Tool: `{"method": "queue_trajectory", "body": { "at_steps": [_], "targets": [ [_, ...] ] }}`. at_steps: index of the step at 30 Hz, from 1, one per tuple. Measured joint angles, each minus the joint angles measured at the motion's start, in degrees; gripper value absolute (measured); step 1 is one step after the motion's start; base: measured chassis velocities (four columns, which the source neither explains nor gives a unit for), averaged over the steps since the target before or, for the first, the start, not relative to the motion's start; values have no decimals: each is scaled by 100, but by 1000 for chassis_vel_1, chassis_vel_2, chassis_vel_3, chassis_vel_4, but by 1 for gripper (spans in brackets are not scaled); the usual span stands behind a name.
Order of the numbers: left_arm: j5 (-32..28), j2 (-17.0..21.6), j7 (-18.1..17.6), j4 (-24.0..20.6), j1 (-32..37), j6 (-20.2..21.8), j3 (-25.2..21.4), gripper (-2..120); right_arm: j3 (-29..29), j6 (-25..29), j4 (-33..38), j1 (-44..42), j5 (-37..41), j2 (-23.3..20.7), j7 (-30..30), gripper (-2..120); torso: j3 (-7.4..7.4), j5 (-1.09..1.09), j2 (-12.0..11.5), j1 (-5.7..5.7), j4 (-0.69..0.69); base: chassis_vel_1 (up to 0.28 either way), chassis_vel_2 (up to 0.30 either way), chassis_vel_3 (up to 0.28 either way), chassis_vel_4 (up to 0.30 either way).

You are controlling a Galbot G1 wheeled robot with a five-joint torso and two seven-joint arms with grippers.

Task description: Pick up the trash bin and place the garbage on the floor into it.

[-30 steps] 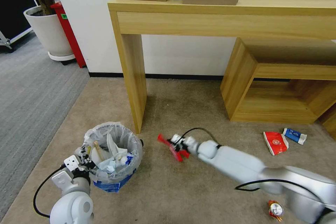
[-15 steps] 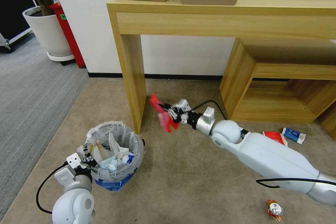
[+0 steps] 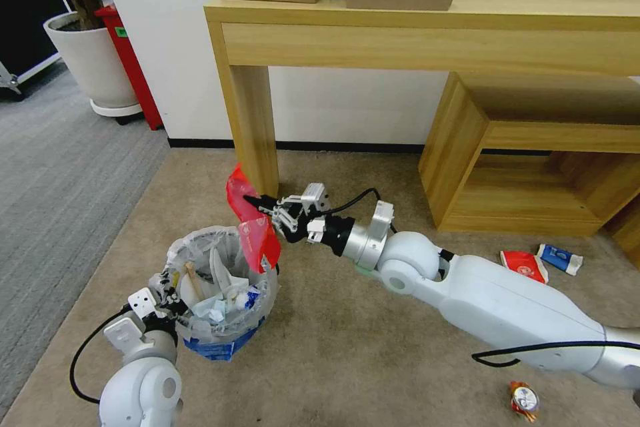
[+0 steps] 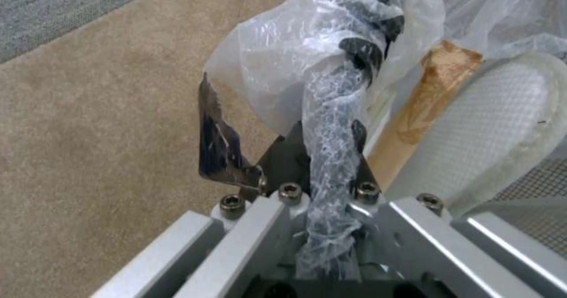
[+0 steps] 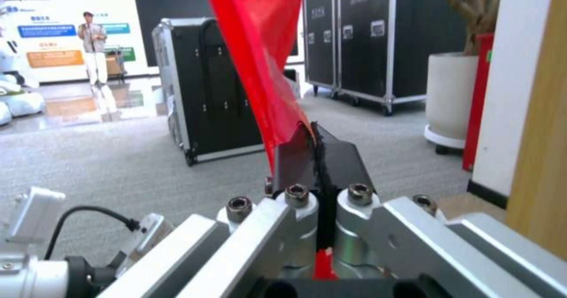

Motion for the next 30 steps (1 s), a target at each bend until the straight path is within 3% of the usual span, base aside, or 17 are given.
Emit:
{"method": "queue_trajectory", "body": {
  "at_steps": [14, 17, 21, 30],
  "targets": [
    [74, -95, -1, -83, 28, 24, 52, 0, -764, 383, -972, 197, -41, 822, -23, 0, 0, -1, 0, 1, -1, 0, 0, 0, 0],
    [87, -123, 4, -105, 39, 24, 50, 0, -955, 494, -1354, 247, -63, 1329, -91, 0, 0, 0, -1, 1, 1, 0, 0, 0, 0],
    [87, -126, 8, -136, 59, 21, 22, 0, -1071, 547, -1623, 264, -159, 1633, -117, 0, 0, 0, -1, 1, 2, 0, 0, 0, 0],
    [51, -89, 10, -185, 103, 3, -35, 0, -1209, 713, -2078, 234, -396, 1715, -240, 0, 0, 0, -1, 1, 0, 0, 0, 0, 0]
  ]
}}
